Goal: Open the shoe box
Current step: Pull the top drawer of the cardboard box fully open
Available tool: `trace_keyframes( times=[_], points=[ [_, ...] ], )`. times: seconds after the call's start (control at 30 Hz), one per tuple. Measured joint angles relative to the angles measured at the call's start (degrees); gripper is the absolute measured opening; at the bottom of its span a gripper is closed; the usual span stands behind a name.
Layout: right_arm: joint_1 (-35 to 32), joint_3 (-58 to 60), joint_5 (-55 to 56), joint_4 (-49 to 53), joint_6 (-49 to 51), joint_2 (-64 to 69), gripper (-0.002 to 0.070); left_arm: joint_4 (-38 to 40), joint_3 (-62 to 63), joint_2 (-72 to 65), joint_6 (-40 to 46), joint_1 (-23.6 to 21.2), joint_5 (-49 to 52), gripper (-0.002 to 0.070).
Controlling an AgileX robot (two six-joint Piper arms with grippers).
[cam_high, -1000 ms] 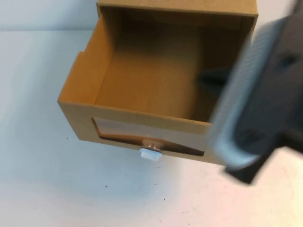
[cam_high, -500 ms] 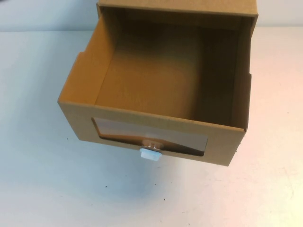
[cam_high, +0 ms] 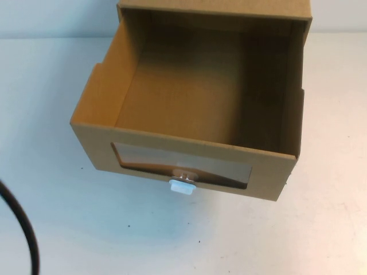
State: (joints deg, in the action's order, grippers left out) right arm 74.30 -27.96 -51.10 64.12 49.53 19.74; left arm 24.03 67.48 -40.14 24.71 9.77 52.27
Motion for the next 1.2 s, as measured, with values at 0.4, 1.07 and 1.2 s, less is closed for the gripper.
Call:
trace_keyframes(
  times=[0.4, 1.07, 1.2],
  points=[
    [0.0, 0.0, -0.01, 0.14, 0.26, -0.09, -0.0013, -1.15, -19.34, 6.15, -0.8, 0.0, -6.0, -0.0006],
    [0.0, 0.13, -0.01, 0.14, 0.26, -0.09, -0.0013, -10.32, -31.39, 15.2, -0.61, 0.0, -17.92, -0.0006],
    [0.0, 0.27, -0.01, 0.14, 0.38, -0.09, -0.0013, -14.07, -43.72, 25.0, -3.12, 0.0, -31.1, -0.0006]
  ],
)
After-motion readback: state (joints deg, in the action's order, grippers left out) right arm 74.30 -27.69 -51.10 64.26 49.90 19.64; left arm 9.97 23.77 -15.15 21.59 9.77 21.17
